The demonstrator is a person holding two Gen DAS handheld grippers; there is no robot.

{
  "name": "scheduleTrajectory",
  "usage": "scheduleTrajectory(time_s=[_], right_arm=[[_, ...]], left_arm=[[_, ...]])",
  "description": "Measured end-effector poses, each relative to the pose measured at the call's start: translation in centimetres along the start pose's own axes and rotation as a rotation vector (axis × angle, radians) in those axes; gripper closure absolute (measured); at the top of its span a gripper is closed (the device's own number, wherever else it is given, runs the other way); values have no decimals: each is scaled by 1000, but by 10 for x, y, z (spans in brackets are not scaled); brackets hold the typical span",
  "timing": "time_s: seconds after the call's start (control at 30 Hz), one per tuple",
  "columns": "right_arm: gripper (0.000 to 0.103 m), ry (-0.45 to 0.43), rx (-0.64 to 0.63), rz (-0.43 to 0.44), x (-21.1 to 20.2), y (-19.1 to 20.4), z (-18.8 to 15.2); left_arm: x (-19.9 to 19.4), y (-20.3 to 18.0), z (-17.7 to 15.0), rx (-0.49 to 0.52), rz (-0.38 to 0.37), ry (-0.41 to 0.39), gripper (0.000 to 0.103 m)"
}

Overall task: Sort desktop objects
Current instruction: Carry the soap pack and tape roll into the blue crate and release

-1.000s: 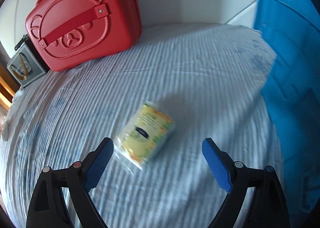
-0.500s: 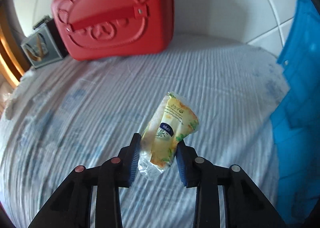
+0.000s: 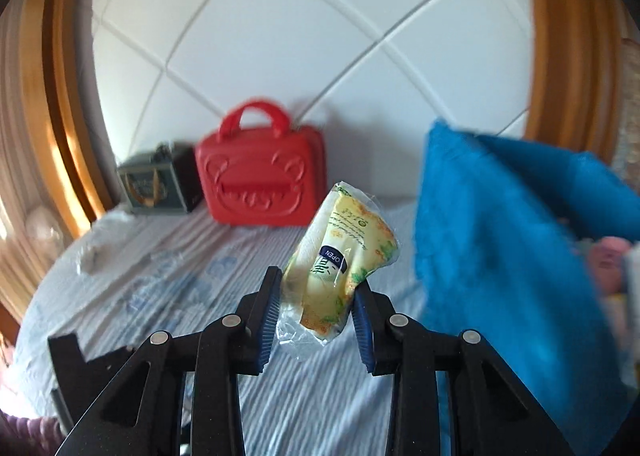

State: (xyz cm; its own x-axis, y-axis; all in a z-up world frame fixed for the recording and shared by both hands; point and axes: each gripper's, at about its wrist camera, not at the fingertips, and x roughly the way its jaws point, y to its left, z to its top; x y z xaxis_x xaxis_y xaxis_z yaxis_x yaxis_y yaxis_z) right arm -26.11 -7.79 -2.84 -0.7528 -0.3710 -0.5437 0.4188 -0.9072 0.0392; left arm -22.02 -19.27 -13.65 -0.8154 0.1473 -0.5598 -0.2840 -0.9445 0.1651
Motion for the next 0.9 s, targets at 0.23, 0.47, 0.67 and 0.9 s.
scheduleTrajectory(time_s=[0.23, 0.47, 0.67, 0.9], right_arm=[[70, -157, 117, -269, -166, -64, 3], [68, -172, 188, -493, -254, -147, -13], [49, -129, 238, -479, -253, -215, -14], [30, -176, 284, -404, -269, -272, -17]], left_arm=[[-73, -78, 130, 153, -168, -263, 48], [-85, -174, 221, 137, -288, -319, 48], [-78, -237, 264, 89, -207, -288, 30], [-89, -254, 261, 26, -47, -302, 4]])
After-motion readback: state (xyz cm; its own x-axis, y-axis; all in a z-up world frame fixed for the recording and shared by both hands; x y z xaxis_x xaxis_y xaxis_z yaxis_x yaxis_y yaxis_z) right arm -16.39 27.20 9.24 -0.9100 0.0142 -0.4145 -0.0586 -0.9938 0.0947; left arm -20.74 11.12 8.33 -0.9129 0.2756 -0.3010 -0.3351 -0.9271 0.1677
